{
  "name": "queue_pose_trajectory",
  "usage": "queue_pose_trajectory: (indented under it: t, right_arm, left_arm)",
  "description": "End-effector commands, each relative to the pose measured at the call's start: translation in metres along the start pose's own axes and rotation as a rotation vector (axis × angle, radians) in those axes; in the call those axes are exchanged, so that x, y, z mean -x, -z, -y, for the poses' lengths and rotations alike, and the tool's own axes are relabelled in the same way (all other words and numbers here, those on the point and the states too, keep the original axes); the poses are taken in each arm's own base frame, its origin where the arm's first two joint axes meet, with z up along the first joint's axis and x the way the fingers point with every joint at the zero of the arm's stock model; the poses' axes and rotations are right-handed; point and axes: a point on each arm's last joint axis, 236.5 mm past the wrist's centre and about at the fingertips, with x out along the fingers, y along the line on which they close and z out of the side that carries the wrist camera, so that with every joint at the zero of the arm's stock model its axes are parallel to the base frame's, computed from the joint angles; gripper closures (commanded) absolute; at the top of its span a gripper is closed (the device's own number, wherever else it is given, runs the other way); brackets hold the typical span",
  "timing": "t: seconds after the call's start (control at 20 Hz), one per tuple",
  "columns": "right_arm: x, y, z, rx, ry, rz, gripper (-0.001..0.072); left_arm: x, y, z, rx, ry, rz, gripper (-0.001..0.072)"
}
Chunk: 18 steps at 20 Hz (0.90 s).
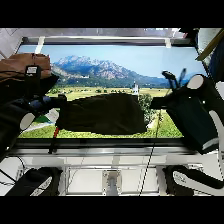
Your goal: Fold the clothes and pants, and hang the long-sleeved shirts on hangers.
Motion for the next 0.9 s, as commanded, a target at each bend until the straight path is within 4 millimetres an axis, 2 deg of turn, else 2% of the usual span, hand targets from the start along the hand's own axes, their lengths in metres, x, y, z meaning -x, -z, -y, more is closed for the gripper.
queue_pose_trajectory:
  t: [0.0,0.05,0.1,0.2,0.35,0.5,0.7,0.85]
  right_arm:
    - [-0.021,-0.014,0.037,-0.279,-0.221,0.067,0.0112]
    - [-0.037,-0.008,0.046,-0.333,-0.239,0.042,0.0]
    - [-0.052,-0.003,0.053,-0.364,-0.242,0.012,0.0]
    - [-0.08,0.006,0.051,-0.371,-0.286,-0.057,0.0001]
    - [-0.105,-0.004,0.032,-0.369,-0.389,-0.056,0.0008]
    - [-0.126,-0.009,0.027,-0.36,-0.356,-0.045,0.0012]
    - [-0.143,0.002,-0.004,-0.297,-0.367,-0.105,0.0017]
    - [-0.147,0.01,-0.044,-0.23,-0.439,-0.144,0.0039]
  left_arm:
    - [0.003,-0.004,0.0,-0.001,0.001,0.016,0.0017]
    - [0.003,-0.004,0.0,-0.001,0.002,0.016,0.0017]
    - [0.002,-0.004,0.0,-0.001,0.001,0.014,0.0017]
    - [0.002,-0.004,0.0,-0.001,0.001,0.014,0.0017]
    - [0.002,-0.003,0.0,-0.001,0.002,0.013,0.0018]
    - [0.002,-0.003,0.0,-0.001,0.002,0.013,0.0018]
    - [0.002,-0.003,0.0,-0.001,0.001,0.013,0.0018]
    - [0.002,-0.003,0.0,-0.001,0.002,0.013,0.0018]
